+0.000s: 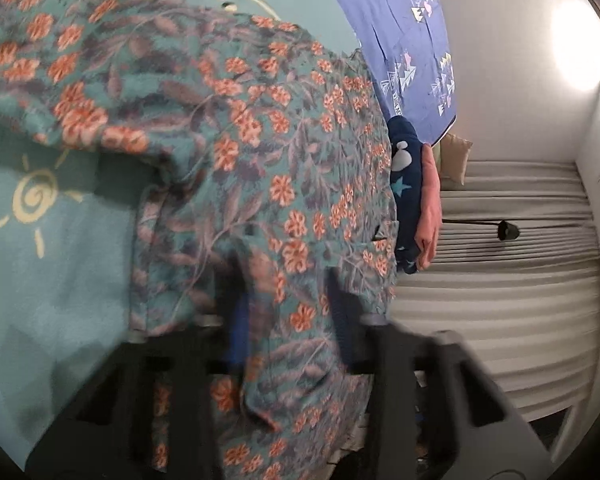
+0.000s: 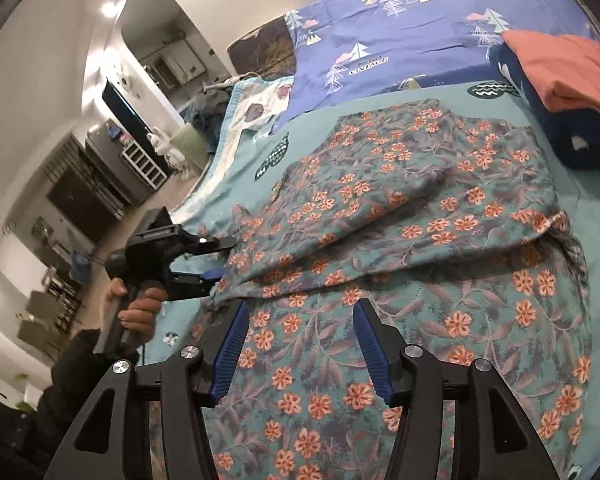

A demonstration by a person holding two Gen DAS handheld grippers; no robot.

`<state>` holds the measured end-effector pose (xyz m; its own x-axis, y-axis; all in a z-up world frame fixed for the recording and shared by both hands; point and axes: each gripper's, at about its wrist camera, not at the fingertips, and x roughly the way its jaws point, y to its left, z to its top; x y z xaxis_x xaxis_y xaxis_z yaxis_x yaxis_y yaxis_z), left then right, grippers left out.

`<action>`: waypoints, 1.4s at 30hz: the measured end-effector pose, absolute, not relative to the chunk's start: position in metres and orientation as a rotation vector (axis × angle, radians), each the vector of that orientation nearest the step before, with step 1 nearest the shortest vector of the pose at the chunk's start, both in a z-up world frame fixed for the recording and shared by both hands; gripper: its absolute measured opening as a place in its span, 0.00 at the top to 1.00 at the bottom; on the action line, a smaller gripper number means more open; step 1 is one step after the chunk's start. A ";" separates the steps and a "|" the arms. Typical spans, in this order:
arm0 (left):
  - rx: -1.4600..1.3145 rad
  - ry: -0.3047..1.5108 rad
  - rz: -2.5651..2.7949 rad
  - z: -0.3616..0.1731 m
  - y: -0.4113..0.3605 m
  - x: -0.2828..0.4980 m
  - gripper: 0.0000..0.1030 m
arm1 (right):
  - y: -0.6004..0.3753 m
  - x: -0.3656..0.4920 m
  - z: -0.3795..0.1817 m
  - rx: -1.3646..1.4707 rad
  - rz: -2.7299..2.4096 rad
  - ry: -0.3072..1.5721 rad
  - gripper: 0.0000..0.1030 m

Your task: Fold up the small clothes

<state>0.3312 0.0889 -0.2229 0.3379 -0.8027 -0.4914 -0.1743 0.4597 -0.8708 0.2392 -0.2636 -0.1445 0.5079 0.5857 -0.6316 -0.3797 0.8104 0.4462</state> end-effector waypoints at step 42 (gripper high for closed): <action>-0.932 1.088 -0.312 -0.224 0.144 0.384 0.96 | -0.323 0.325 -0.144 0.079 0.290 0.830 0.45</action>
